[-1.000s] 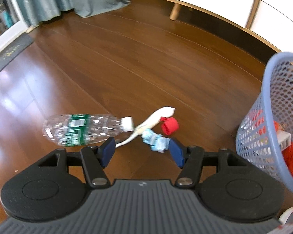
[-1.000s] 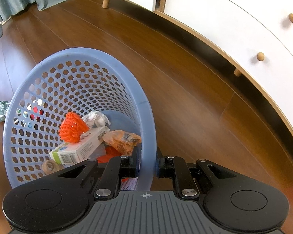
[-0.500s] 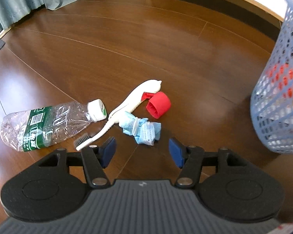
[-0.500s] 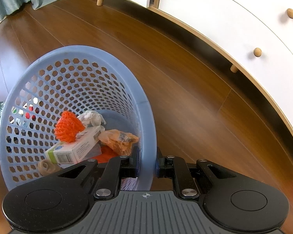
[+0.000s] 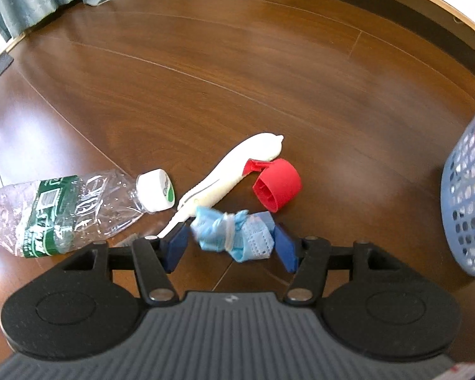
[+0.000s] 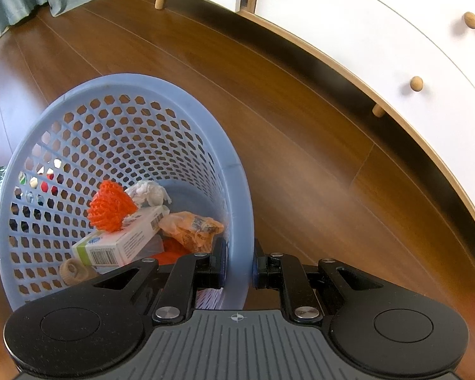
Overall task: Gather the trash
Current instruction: 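Grasp the blue face mask with the left gripper, then carry the face mask over the wastebasket and open the left gripper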
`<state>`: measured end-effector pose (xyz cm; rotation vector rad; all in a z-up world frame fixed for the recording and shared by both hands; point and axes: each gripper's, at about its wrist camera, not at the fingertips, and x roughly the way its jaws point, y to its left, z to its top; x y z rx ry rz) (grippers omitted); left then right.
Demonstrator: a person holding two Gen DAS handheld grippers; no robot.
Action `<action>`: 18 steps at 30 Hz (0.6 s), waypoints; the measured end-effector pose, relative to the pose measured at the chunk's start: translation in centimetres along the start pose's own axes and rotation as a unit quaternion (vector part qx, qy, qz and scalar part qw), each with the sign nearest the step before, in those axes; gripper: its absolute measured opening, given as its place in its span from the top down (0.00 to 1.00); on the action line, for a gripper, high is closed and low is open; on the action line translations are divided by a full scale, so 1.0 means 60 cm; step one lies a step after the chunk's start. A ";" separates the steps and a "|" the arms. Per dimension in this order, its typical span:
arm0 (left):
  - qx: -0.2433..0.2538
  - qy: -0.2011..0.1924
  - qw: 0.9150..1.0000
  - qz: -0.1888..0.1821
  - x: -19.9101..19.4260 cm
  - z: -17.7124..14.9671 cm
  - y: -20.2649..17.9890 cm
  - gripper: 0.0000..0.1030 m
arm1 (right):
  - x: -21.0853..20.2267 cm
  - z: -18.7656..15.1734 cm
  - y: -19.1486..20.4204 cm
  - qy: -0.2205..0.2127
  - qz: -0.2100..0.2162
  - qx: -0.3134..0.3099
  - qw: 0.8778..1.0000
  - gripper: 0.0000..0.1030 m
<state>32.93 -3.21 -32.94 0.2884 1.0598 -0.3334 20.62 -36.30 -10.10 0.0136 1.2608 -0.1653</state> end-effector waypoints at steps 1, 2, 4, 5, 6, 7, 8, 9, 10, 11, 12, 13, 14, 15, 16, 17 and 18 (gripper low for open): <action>-0.005 0.000 1.000 -0.001 0.003 0.002 0.001 0.46 | -0.001 0.000 0.000 0.000 0.000 0.000 1.000 0.89; -0.006 0.001 1.000 -0.001 0.005 0.004 0.001 0.46 | -0.002 0.000 0.001 0.000 0.000 0.000 1.000 0.89; -0.001 0.002 1.000 0.001 0.008 0.007 -0.001 0.46 | -0.001 0.000 0.000 0.000 0.000 0.001 1.000 0.89; -0.002 0.004 1.000 -0.001 0.010 0.007 -0.001 0.47 | -0.001 0.000 0.000 0.001 0.001 0.002 1.000 0.89; -0.004 0.004 1.000 -0.003 0.009 0.007 -0.001 0.49 | -0.002 -0.001 0.000 0.001 0.002 0.003 1.000 0.89; -0.006 0.004 1.000 -0.004 0.008 0.006 0.000 0.49 | 0.002 0.002 -0.005 0.002 0.003 0.004 1.000 0.89; -0.007 0.004 1.000 -0.006 0.008 0.005 0.000 0.51 | 0.002 0.003 -0.006 0.002 0.003 0.004 1.000 0.89; -0.007 0.005 1.000 -0.008 0.008 0.004 0.001 0.52 | 0.002 0.002 -0.007 0.003 0.003 0.006 1.000 0.89; -0.007 0.007 1.000 -0.010 0.007 0.003 0.001 0.53 | 0.002 0.002 -0.007 0.003 0.004 0.006 1.000 0.89; -0.006 0.008 1.000 -0.012 0.006 0.000 0.002 0.54 | 0.002 0.002 -0.008 0.002 0.004 0.005 1.000 0.89; -0.004 0.008 1.000 -0.013 0.005 -0.002 0.002 0.56 | 0.002 0.002 -0.008 0.002 0.003 0.004 1.000 0.89; -0.002 0.009 1.000 -0.013 0.004 -0.005 0.001 0.56 | 0.003 0.002 -0.009 0.002 0.003 0.004 1.000 0.89; 0.002 0.010 1.000 -0.012 0.003 -0.007 0.000 0.57 | 0.003 0.002 -0.009 0.001 0.003 0.002 1.000 0.89; 0.007 0.012 1.000 -0.010 0.000 -0.010 -0.002 0.58 | 0.002 0.002 -0.008 0.001 0.002 0.002 1.000 0.89; 0.011 0.014 1.000 -0.009 -0.001 -0.011 -0.004 0.58 | 0.002 0.002 -0.008 0.001 0.002 0.001 1.000 0.89; 0.015 0.019 1.000 -0.006 -0.004 -0.013 -0.006 0.59 | 0.002 0.002 -0.007 0.001 0.001 0.000 1.000 0.89; 0.020 0.026 0.999 -0.002 -0.006 -0.014 -0.009 0.60 | 0.002 0.002 -0.007 0.001 0.000 -0.001 1.000 0.89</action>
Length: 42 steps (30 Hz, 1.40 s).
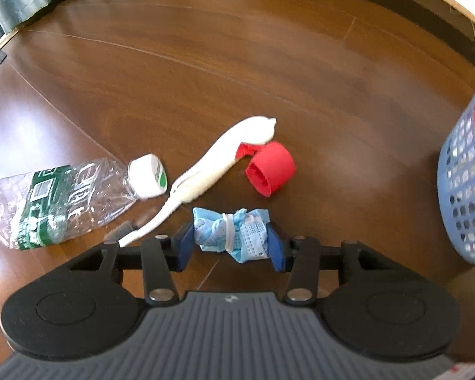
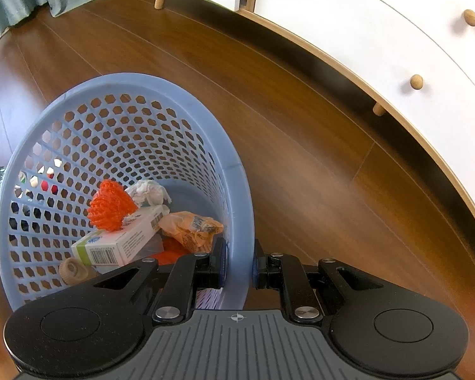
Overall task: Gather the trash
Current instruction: 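Carry the face mask over the wastebasket and open the left gripper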
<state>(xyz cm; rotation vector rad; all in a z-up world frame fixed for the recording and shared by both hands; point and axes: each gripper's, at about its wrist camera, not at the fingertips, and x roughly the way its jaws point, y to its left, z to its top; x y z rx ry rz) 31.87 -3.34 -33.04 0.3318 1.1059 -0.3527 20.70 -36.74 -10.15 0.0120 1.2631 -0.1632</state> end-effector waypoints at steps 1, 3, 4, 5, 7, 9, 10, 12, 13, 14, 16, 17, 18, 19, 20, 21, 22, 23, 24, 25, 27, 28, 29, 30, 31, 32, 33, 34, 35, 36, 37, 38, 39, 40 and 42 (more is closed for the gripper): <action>0.002 0.006 1.000 0.002 -0.006 -0.001 -0.002 0.60 | 0.001 0.000 0.000 0.000 -0.001 0.000 1.000 0.89; 0.000 0.016 1.000 0.002 -0.021 0.002 -0.004 0.60 | 0.002 0.000 0.001 0.000 -0.001 0.001 1.000 0.89; -0.001 0.019 1.000 0.002 -0.034 0.005 -0.006 0.60 | 0.001 0.000 0.002 0.000 -0.001 0.001 1.000 0.89; -0.001 0.021 1.000 0.003 -0.046 0.009 -0.008 0.60 | 0.002 -0.001 0.002 -0.001 -0.002 0.001 1.000 0.89; -0.003 0.019 1.000 -0.001 -0.079 0.018 -0.014 0.60 | 0.000 -0.001 0.002 -0.002 -0.001 0.000 1.000 0.89; -0.007 0.024 1.000 -0.003 -0.115 0.029 -0.020 0.60 | 0.000 -0.002 0.005 -0.005 -0.002 -0.003 1.000 0.89; -0.010 0.029 1.000 -0.005 -0.135 0.036 -0.024 0.60 | -0.001 -0.002 0.006 -0.006 -0.002 -0.005 1.000 0.89; -0.009 0.033 0.999 -0.011 -0.175 0.049 -0.036 0.60 | -0.002 -0.002 0.007 -0.010 -0.003 -0.007 1.000 0.89; -0.005 0.032 0.999 -0.013 -0.195 0.055 -0.043 0.60 | -0.001 -0.002 0.007 -0.011 -0.003 -0.007 1.000 0.89; -0.002 0.030 0.999 -0.016 -0.215 0.060 -0.050 0.60 | -0.002 -0.002 0.008 -0.013 -0.003 -0.008 1.000 0.89; 0.005 0.022 0.999 -0.031 -0.260 0.075 -0.063 0.60 | -0.002 -0.004 0.009 -0.015 -0.005 -0.011 1.000 0.89; 0.010 0.017 0.999 -0.037 -0.282 0.083 -0.071 0.60 | -0.002 -0.004 0.008 -0.015 -0.005 -0.011 1.000 0.89; 0.017 0.010 0.999 -0.040 -0.302 0.091 -0.080 0.60 | -0.002 -0.004 0.008 -0.015 -0.004 -0.010 1.000 0.89; 0.023 0.002 0.999 -0.045 -0.324 0.099 -0.090 0.60 | -0.001 -0.004 0.007 -0.015 -0.004 -0.009 1.000 0.89; 0.028 -0.004 0.998 -0.049 -0.339 0.104 -0.099 0.60 | -0.001 -0.004 0.007 -0.014 -0.005 -0.009 1.000 0.89; 0.033 -0.009 0.998 -0.055 -0.355 0.110 -0.109 0.60 | 0.000 -0.005 0.007 -0.014 -0.005 -0.008 1.000 0.89; 0.040 -0.012 0.997 -0.061 -0.369 0.116 -0.121 0.60 | 0.000 -0.006 0.008 -0.014 -0.005 -0.007 1.000 0.89; 0.044 -0.014 0.997 -0.069 -0.379 0.120 -0.132 0.60 | 0.000 -0.005 0.007 -0.014 -0.004 -0.007 1.000 0.89; 0.046 -0.016 0.996 -0.078 -0.387 0.125 -0.145 0.60 | -0.001 -0.006 0.009 -0.014 -0.004 -0.007 1.000 0.89; 0.052 -0.016 0.995 -0.086 -0.390 0.127 -0.156 0.60 | -0.001 -0.006 0.009 -0.015 -0.004 -0.007 1.000 0.89; 0.064 -0.014 0.993 -0.096 -0.392 0.131 -0.182 0.60 | -0.002 -0.006 0.011 -0.016 -0.004 -0.008 1.000 0.89; 0.070 -0.013 0.992 -0.100 -0.391 0.134 -0.195 0.60 | -0.003 -0.006 0.012 -0.017 -0.004 -0.009 1.000 0.89; 0.077 -0.010 0.992 -0.104 -0.389 0.136 -0.210 0.60 | -0.004 -0.007 0.013 -0.017 -0.003 -0.010 1.000 0.89; 0.081 -0.006 0.991 -0.106 -0.388 0.138 -0.220 0.60 | -0.005 -0.007 0.013 -0.018 -0.002 -0.012 1.000 0.89; 0.083 -0.003 0.991 -0.108 -0.385 0.132 -0.227 0.60 | -0.005 -0.007 0.013 -0.018 -0.002 -0.012 1.000 0.89; 0.085 0.001 0.990 -0.110 -0.379 0.134 -0.238 0.60 | -0.005 -0.007 0.012 -0.018 -0.001 -0.012 1.000 0.89; 0.087 0.002 0.990 -0.111 -0.376 0.136 -0.246 0.60 | -0.004 -0.007 0.011 -0.017 0.000 -0.011 1.000 0.89; 0.089 0.003 0.990 -0.110 -0.375 0.134 -0.254 0.60 | -0.003 -0.006 0.009 -0.017 0.000 -0.011 1.000 0.89; 0.091 0.004 0.990 -0.110 -0.372 0.136 -0.260 0.60 | -0.003 -0.006 0.009 -0.017 0.000 -0.011 1.000 0.89; 0.091 0.006 0.990 -0.111 -0.367 0.138 -0.264 0.60 | -0.003 -0.006 0.007 -0.017 0.001 -0.010 1.000 0.89; 0.090 0.010 0.989 -0.113 -0.362 0.140 -0.267 0.60 | -0.002 -0.007 0.007 -0.017 0.001 -0.009 1.000 0.89; 0.089 0.013 0.989 -0.114 -0.358 0.141 -0.270 0.60 | -0.002 -0.007 0.007 -0.017 0.002 -0.009 1.000 0.89; 0.089 0.016 0.989 -0.114 -0.355 0.142 -0.271 0.60 | -0.002 -0.007 0.007 -0.017 0.003 -0.009 1.000 0.89; 0.089 0.019 0.989 -0.113 -0.351 0.143 -0.273 0.60 | -0.002 -0.007 0.008 -0.018 0.003 -0.009 1.000 0.89; 0.090 0.025 0.989 -0.112 -0.342 0.143 -0.277 0.60 | -0.002 -0.007 0.008 -0.018 0.004 -0.009 1.000 0.89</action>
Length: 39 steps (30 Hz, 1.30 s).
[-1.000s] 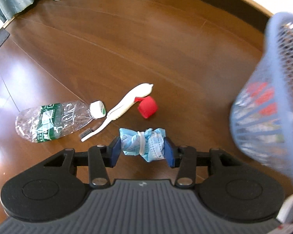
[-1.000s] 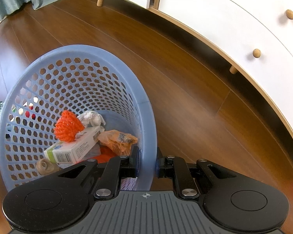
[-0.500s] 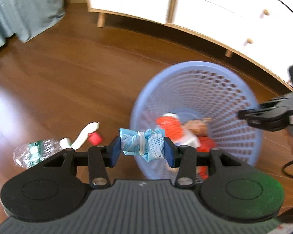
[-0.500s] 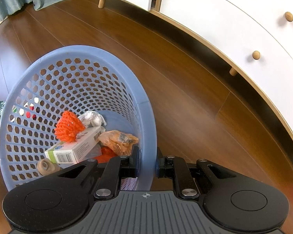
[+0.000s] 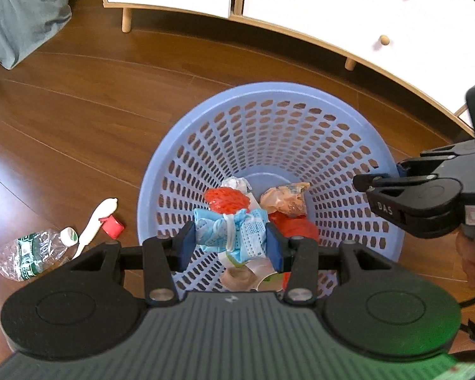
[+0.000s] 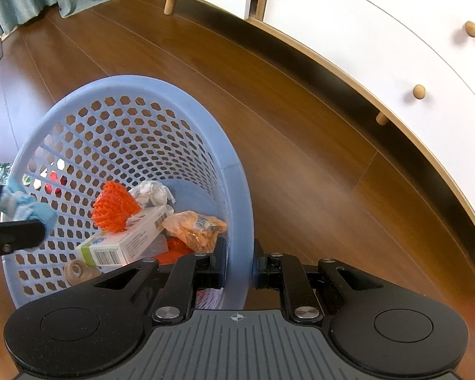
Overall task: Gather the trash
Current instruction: 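Carry the face mask over the wastebasket and open the left gripper, then move the open left gripper back toward the red cap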
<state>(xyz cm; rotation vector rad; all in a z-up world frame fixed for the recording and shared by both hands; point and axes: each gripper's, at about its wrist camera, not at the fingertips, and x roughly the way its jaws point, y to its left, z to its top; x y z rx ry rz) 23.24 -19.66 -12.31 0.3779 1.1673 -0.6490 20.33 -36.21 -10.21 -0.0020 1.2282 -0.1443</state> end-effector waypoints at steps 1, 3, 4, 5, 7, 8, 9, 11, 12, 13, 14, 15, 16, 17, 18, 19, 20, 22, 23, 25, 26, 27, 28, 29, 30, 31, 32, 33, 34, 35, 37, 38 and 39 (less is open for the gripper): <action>0.000 0.002 1.000 0.001 0.004 0.000 -0.001 0.60 | 0.000 0.000 0.000 0.000 0.000 0.000 1.000 0.89; 0.000 0.004 1.000 0.005 0.011 0.001 -0.003 0.60 | 0.000 0.000 0.000 0.000 0.001 0.001 1.000 0.89; 0.000 0.005 1.000 0.007 0.014 0.002 -0.004 0.60 | 0.000 0.000 0.000 0.000 0.002 0.002 1.000 0.89; -0.001 0.007 1.000 0.007 0.018 0.002 -0.004 0.59 | 0.000 0.000 0.000 0.000 0.002 0.002 1.000 0.89; -0.003 0.009 1.000 0.009 0.024 0.003 -0.005 0.58 | 0.000 0.000 0.000 -0.001 0.002 0.002 1.000 0.89; -0.002 0.007 1.000 0.008 0.026 0.004 -0.007 0.56 | 0.000 0.000 0.000 -0.001 0.002 0.002 1.000 0.89; -0.002 0.008 1.000 0.010 0.027 0.006 -0.008 0.54 | 0.000 0.001 0.000 -0.001 0.003 0.001 1.000 0.89; 0.000 0.004 1.000 0.017 0.027 0.006 -0.009 0.45 | 0.000 0.000 0.000 -0.001 0.002 0.002 1.000 0.89; 0.002 0.002 1.000 0.015 0.026 0.006 -0.010 0.40 | 0.001 0.001 0.000 0.000 0.003 0.002 1.000 0.89; 0.001 0.001 1.000 0.015 0.025 0.006 -0.010 0.39 | 0.001 0.000 0.000 0.000 0.002 0.002 1.000 0.89; 0.000 0.000 1.000 0.014 0.024 0.006 -0.009 0.39 | 0.001 0.000 0.001 0.000 0.002 0.002 1.000 0.89; 0.000 -0.001 1.000 0.013 0.023 0.006 -0.008 0.38 | 0.001 0.001 0.002 0.000 0.001 0.003 1.000 0.89; -0.002 -0.001 1.000 0.013 0.022 0.006 -0.006 0.38 | 0.000 0.001 0.003 0.000 0.002 0.003 1.000 0.89; -0.004 -0.001 1.000 0.013 0.021 0.007 -0.005 0.38 | -0.001 0.001 0.004 0.000 0.002 0.002 1.000 0.89; -0.005 -0.001 1.000 0.013 0.020 0.006 -0.003 0.38 | -0.001 0.001 0.005 0.000 0.002 0.002 1.000 0.89; -0.006 -0.001 1.000 0.015 0.019 0.006 -0.001 0.38 | -0.001 0.002 0.006 0.000 0.002 0.002 1.000 0.89; -0.006 -0.003 1.000 0.015 0.017 0.006 0.000 0.37 | -0.001 0.002 0.007 0.000 0.002 0.002 1.000 0.89; -0.005 -0.008 1.000 0.017 0.012 0.006 0.002 0.37 | -0.001 0.001 0.006 0.000 0.002 0.002 1.000 0.89; -0.004 -0.010 1.000 0.017 0.009 0.005 0.002 0.37 | -0.001 0.001 0.006 0.000 0.002 0.002 1.000 0.89; -0.003 -0.017 1.000 0.017 -0.001 0.004 0.007 0.38 | -0.002 0.001 0.007 0.000 0.002 0.003 1.000 0.89; -0.003 -0.021 1.000 0.019 -0.006 0.004 0.010 0.37 | -0.002 0.001 0.008 0.000 0.002 0.003 1.000 0.89; -0.004 -0.025 0.999 0.020 -0.010 0.002 0.014 0.37 | -0.002 0.001 0.007 0.000 0.003 0.003 1.000 0.89; -0.006 -0.030 0.999 0.022 -0.017 0.001 0.020 0.38 | -0.002 0.000 0.006 0.000 0.004 0.004 1.000 0.89; -0.008 -0.034 0.999 0.023 -0.023 -0.001 0.025 0.38 | -0.002 0.000 0.006 0.000 0.004 0.003 1.000 0.89; -0.010 -0.039 0.999 0.024 -0.029 -0.003 0.032 0.38 | -0.003 0.000 0.007 0.000 0.005 0.004 1.000 0.89; -0.013 -0.044 0.999 0.027 -0.036 -0.005 0.040 0.38 | -0.003 0.000 0.005 -0.001 0.006 0.004 1.000 0.89; -0.016 -0.050 0.998 0.032 -0.043 -0.007 0.049 0.38 | -0.003 0.000 0.004 -0.001 0.007 0.005 1.000 0.89; -0.020 -0.057 0.998 0.036 -0.050 -0.009 0.058 0.38 | -0.004 0.000 0.004 -0.001 0.008 0.005 1.000 0.89; -0.023 -0.062 0.997 0.040 -0.055 -0.010 0.066 0.38 | -0.004 0.001 0.004 -0.002 0.008 0.005 1.000 0.89; -0.028 -0.069 0.996 0.045 -0.062 -0.013 0.078 0.38 | -0.004 0.001 0.004 -0.002 0.008 0.005 1.000 0.89; -0.040 -0.080 0.994 0.056 -0.075 -0.018 0.101 0.38 | -0.005 0.002 0.005 -0.002 0.009 0.005 1.000 0.89; -0.046 -0.084 0.994 0.061 -0.079 -0.021 0.112 0.38 | -0.005 0.003 0.005 -0.002 0.009 0.005 1.000 0.89; -0.053 -0.088 0.993 0.066 -0.083 -0.024 0.123 0.38 | -0.005 0.003 0.005 -0.002 0.009 0.005 1.000 0.89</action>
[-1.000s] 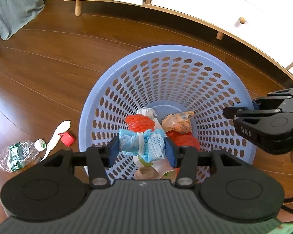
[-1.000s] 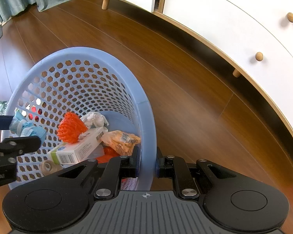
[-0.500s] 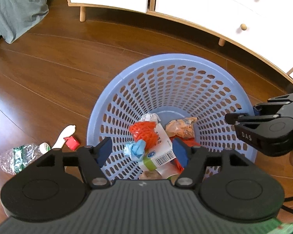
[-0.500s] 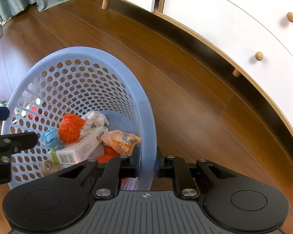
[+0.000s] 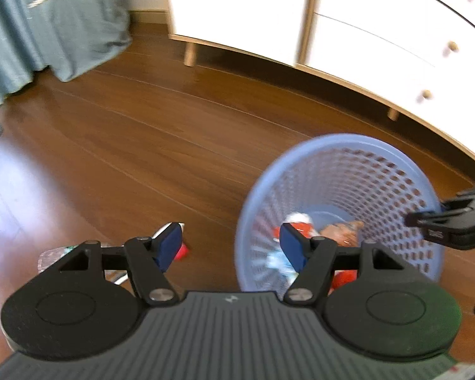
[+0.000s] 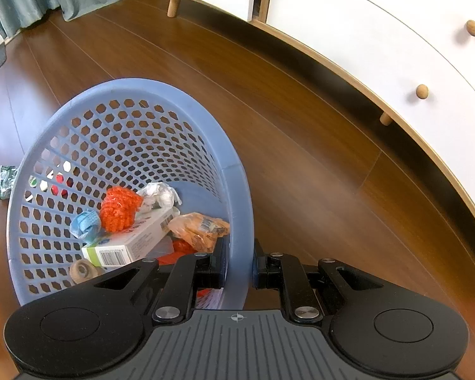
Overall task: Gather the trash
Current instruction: 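Move the open left gripper back toward the red cap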
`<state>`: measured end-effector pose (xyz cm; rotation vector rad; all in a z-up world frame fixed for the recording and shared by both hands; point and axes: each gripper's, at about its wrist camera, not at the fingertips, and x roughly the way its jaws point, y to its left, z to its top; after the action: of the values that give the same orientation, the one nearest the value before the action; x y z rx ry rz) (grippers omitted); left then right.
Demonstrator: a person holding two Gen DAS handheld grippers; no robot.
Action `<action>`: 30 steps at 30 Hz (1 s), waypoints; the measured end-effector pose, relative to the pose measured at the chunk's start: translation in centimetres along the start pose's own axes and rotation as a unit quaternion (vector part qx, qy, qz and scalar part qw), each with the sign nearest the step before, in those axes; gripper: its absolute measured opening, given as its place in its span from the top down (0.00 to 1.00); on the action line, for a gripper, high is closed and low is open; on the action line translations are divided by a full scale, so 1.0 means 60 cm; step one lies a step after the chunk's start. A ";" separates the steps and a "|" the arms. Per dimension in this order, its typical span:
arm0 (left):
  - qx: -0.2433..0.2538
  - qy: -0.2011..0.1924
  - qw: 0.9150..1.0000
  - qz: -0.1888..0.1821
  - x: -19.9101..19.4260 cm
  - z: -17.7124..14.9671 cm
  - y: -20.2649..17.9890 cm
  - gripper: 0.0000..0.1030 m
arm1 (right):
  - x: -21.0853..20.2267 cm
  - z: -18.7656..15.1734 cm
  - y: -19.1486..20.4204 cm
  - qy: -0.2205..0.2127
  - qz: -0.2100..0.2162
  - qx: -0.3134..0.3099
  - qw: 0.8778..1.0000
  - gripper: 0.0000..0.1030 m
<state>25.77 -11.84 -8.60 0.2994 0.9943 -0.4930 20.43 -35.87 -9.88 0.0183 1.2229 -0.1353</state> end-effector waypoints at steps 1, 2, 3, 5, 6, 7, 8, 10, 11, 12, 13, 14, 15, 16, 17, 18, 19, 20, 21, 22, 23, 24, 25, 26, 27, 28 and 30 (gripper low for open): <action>-0.005 -0.005 1.000 0.006 -0.003 -0.002 0.012 0.38 | 0.000 0.001 0.000 0.000 0.000 0.001 1.000 0.89; -0.010 -0.008 1.000 0.013 -0.004 -0.005 0.024 0.38 | -0.001 0.001 0.001 0.000 0.000 0.001 1.000 0.89; -0.015 -0.010 1.000 0.020 -0.004 -0.009 0.037 0.38 | -0.001 0.001 0.001 0.001 0.000 0.001 1.000 0.89; -0.028 -0.011 0.999 0.032 -0.002 -0.019 0.062 0.38 | -0.002 0.001 0.001 0.001 0.000 0.001 1.000 0.89; -0.036 -0.009 0.999 0.036 -0.001 -0.024 0.074 0.38 | -0.002 0.002 0.002 0.000 0.001 0.002 1.000 0.89; -0.045 -0.006 0.998 0.039 0.002 -0.028 0.087 0.38 | -0.003 0.002 0.004 0.000 0.001 0.002 1.000 0.89; -0.052 -0.005 0.998 0.043 0.004 -0.033 0.100 0.38 | -0.004 0.003 0.006 0.000 0.001 0.001 1.000 0.89; -0.065 -0.003 0.996 0.054 0.013 -0.046 0.122 0.38 | -0.005 0.003 0.007 0.000 0.003 0.000 1.000 0.89; -0.070 -0.003 0.996 0.056 0.018 -0.052 0.130 0.38 | -0.006 0.004 0.006 0.000 0.003 0.000 1.000 0.89; -0.077 -0.001 0.995 0.057 0.025 -0.059 0.141 0.38 | -0.005 0.004 0.005 0.002 0.004 0.001 1.000 0.89; -0.083 0.000 0.995 0.057 0.030 -0.067 0.148 0.38 | -0.004 0.005 0.002 0.003 0.005 0.003 1.000 0.89; -0.088 0.002 0.995 0.057 0.038 -0.076 0.156 0.38 | -0.003 0.005 0.000 0.005 0.006 0.006 1.000 0.89; -0.090 0.005 0.994 0.059 0.047 -0.084 0.162 0.38 | -0.001 0.005 -0.003 0.007 0.006 0.010 1.000 0.89; -0.092 0.008 0.994 0.062 0.058 -0.093 0.167 0.38 | 0.000 0.006 -0.005 0.007 0.006 0.013 1.000 0.89; -0.090 0.011 0.994 0.063 0.068 -0.102 0.169 0.39 | 0.000 0.007 -0.007 0.008 0.004 0.015 1.000 0.89; -0.087 0.016 0.994 0.062 0.081 -0.111 0.171 0.40 | 0.002 0.007 -0.010 0.008 0.000 0.017 1.000 0.89; -0.083 0.019 0.995 0.060 0.092 -0.118 0.174 0.40 | 0.001 0.008 -0.011 0.007 -0.004 0.019 1.000 0.89; -0.079 0.021 0.995 0.058 0.101 -0.123 0.174 0.41 | 0.000 0.009 -0.014 0.006 -0.007 0.022 1.000 0.89; -0.071 0.022 0.996 0.051 0.114 -0.128 0.171 0.41 | 0.000 0.011 -0.018 0.005 -0.012 0.025 1.000 0.90; -0.064 0.021 0.997 0.048 0.121 -0.135 0.170 0.41 | 0.000 0.012 -0.022 0.003 -0.015 0.030 0.999 0.90; -0.054 0.021 0.997 0.047 0.132 -0.139 0.165 0.42 | -0.001 0.012 -0.027 0.003 -0.018 0.034 0.999 0.90; -0.046 0.022 0.998 0.045 0.147 -0.142 0.159 0.43 | -0.001 0.013 -0.032 0.004 -0.020 0.038 0.999 0.90; -0.043 0.023 0.998 0.042 0.161 -0.144 0.157 0.44 | -0.001 0.012 -0.036 0.005 -0.020 0.042 0.999 0.90; -0.044 0.027 0.998 0.037 0.174 -0.146 0.149 0.45 | 0.000 0.012 -0.039 0.008 -0.020 0.045 0.999 0.90; -0.045 0.032 0.998 0.029 0.191 -0.147 0.144 0.47 | 0.001 0.011 -0.040 0.010 -0.019 0.048 0.999 0.90; -0.046 0.035 0.998 0.022 0.204 -0.149 0.140 0.47 | 0.002 0.010 -0.041 0.012 -0.019 0.050 0.999 0.90; -0.049 0.040 0.998 0.018 0.232 -0.149 0.132 0.51 | 0.003 0.009 -0.041 0.014 -0.019 0.050 0.998 0.90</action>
<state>29.69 -4.60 -25.00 0.2501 1.0861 -0.4007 20.71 -38.37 -9.71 0.0848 1.2432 -0.2306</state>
